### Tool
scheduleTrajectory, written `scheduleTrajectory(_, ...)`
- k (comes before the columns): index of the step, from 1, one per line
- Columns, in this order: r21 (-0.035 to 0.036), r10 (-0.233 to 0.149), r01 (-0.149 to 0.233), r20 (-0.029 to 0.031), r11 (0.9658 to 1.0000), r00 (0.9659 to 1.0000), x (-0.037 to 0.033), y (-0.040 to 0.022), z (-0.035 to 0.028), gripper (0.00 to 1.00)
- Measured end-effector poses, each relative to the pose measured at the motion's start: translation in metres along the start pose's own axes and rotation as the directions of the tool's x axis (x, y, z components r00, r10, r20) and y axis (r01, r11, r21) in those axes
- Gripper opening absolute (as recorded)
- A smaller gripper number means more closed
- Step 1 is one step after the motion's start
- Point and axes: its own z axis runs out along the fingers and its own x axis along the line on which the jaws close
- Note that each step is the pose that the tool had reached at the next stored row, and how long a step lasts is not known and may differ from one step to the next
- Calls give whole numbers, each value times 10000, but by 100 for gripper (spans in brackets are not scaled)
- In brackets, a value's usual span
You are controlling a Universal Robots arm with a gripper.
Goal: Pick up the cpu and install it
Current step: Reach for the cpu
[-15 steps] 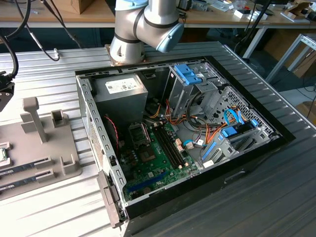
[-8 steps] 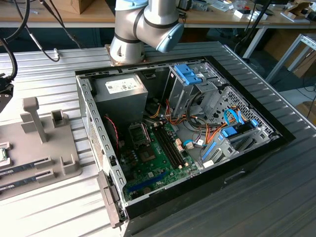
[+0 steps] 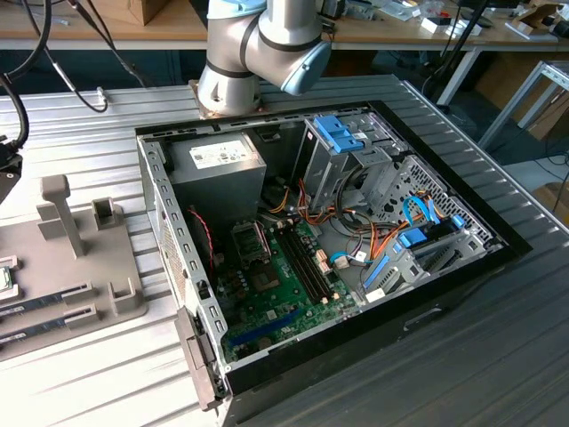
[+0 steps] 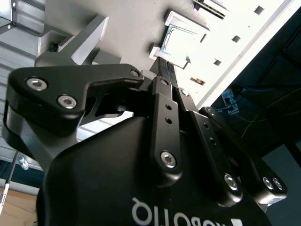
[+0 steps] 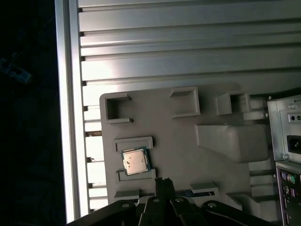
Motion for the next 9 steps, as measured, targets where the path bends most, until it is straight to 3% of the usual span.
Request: scheduleTrajectory(9, 2, 1, -1, -3, 10000, 10000, 64, -1, 50, 11)
